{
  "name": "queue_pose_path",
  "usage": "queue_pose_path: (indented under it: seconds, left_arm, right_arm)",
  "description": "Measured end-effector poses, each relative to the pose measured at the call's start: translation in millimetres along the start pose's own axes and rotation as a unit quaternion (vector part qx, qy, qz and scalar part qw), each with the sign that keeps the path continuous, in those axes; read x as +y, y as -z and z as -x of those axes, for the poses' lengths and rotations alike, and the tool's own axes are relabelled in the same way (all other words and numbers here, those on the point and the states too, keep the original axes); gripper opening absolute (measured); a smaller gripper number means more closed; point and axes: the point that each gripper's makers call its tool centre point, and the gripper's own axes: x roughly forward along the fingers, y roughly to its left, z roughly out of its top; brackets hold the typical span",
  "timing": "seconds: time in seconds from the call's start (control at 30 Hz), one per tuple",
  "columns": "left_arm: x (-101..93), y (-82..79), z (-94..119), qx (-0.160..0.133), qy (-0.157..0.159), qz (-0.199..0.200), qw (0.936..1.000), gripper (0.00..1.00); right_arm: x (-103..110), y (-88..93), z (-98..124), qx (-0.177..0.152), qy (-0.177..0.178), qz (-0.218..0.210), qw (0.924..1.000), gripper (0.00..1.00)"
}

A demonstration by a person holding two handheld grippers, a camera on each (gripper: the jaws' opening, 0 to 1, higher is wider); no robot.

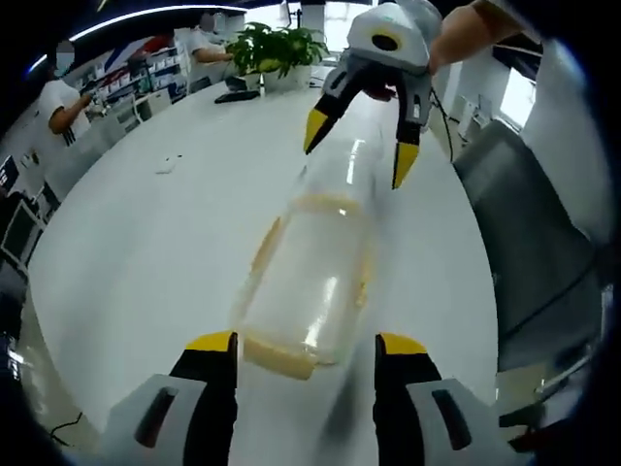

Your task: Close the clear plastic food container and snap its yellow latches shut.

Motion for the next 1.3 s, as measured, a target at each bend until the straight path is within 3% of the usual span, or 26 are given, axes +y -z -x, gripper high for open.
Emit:
queue_pose_path:
  seconds: [0.2, 0.47, 1.3]
  left_arm:
    - [-0.5, 3.5, -6.8, 0.008, 0.030, -0.031, 0.9991, 0.52]
    - [3.7, 9.2, -17.1, 0.024, 0.046, -0.060, 0.9968, 0.51]
    - [15.2, 29.8, -28.4, 0.050, 0.052, -0.085, 0.9938, 0.52]
  right_arm:
    - [-0.4, 6.2, -7.5, 0.019, -0.014, 0.020, 0.9995, 0.56]
    - [-2.0, 16.8, -23.1, 0.051, -0.027, 0.026, 0.9980, 0.58]
    - [-4.5, 40.4, -44.6, 0.114, -0.044, 0.043, 0.9915, 0.57]
